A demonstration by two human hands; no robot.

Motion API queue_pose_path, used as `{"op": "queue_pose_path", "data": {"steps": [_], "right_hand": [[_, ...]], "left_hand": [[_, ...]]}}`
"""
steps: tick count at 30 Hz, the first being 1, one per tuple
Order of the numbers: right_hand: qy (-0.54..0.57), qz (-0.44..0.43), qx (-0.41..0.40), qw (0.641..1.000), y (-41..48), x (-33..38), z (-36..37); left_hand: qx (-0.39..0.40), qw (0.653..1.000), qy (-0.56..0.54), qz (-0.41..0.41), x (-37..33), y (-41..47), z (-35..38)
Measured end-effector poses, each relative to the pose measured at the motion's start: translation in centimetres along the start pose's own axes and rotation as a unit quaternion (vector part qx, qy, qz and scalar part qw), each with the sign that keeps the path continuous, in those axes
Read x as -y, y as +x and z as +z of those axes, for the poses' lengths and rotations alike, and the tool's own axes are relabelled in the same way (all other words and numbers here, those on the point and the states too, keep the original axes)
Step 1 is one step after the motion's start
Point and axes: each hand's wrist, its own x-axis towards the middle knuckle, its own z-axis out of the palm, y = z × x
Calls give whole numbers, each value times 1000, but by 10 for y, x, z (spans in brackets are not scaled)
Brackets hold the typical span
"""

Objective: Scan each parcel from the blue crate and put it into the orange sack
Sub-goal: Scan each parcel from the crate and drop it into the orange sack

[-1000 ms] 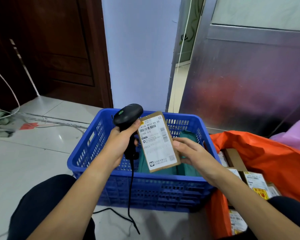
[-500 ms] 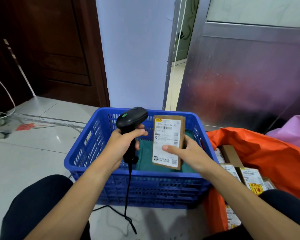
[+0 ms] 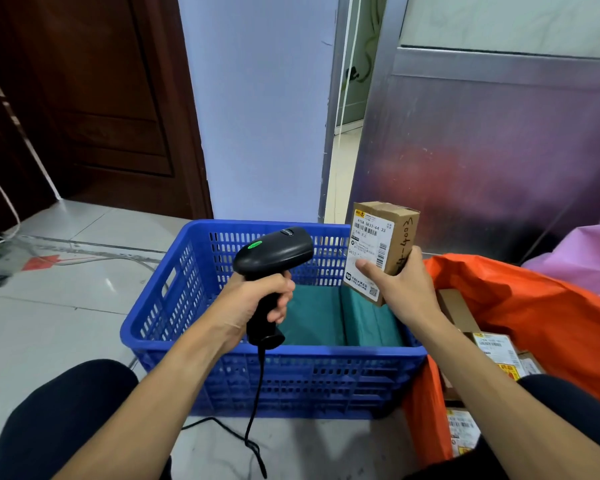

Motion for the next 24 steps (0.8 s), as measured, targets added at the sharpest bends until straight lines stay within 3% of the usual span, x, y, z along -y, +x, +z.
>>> {"op": "queue_pose_path", "data": {"steps": [7, 24], "right_hand": [[-49, -15, 7, 999, -3, 5, -4], [-40, -38, 24, 998, -6, 5, -3]], "left_hand": [[-11, 999, 21, -26, 3, 2, 2], [7, 999, 29, -41, 6, 1, 9]]}}
